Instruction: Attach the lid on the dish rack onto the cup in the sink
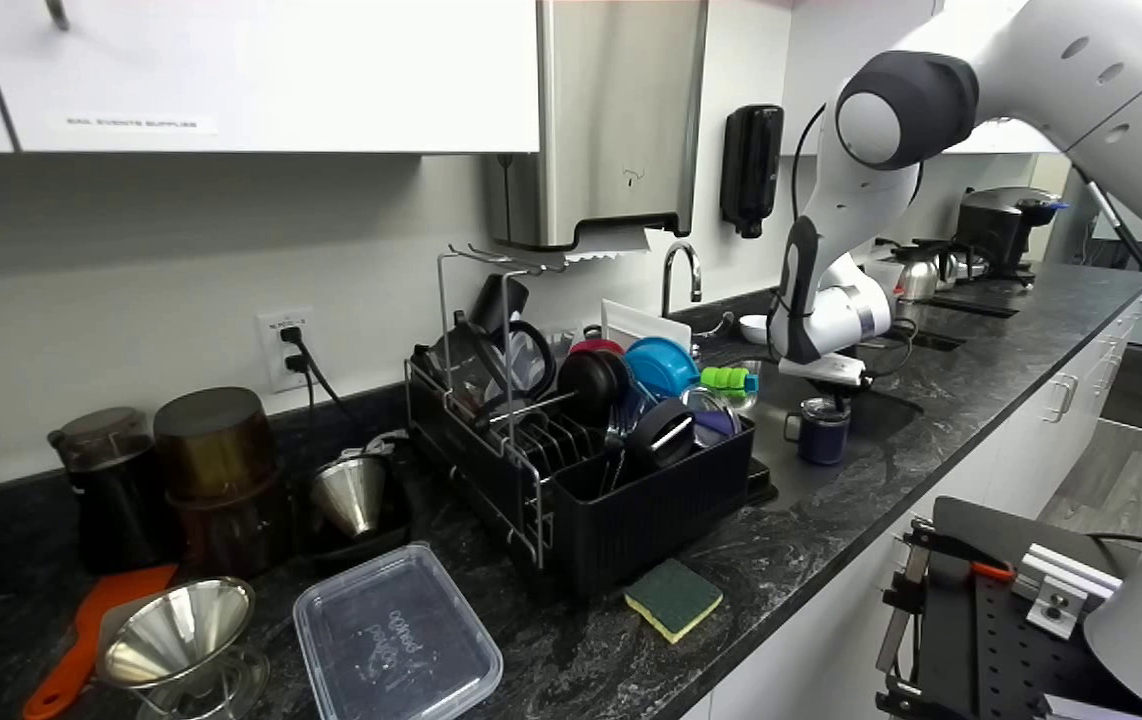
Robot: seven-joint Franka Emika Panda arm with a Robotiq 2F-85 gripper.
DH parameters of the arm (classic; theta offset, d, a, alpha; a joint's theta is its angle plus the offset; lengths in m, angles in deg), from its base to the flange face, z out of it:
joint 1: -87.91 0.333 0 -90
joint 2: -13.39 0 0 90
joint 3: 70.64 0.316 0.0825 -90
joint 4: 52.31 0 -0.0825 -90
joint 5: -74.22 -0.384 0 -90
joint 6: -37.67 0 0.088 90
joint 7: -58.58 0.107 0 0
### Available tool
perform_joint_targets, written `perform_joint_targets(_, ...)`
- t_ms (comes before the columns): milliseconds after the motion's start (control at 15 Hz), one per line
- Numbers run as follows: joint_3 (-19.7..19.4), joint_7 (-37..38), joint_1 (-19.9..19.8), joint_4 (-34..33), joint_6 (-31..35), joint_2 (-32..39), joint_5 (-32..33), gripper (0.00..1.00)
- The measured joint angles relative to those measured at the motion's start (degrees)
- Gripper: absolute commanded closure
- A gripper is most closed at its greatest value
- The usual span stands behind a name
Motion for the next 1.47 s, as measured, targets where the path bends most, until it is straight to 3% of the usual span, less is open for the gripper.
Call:
perform_joint_targets(1133,0.6,-1.1,0.1,-1.8,1.7,0.1,0.0,1.00)
perform_joint_targets(1467,0.5,-1.1,-0.2,-5.3,-3.4,1.8,1.7,1.00)
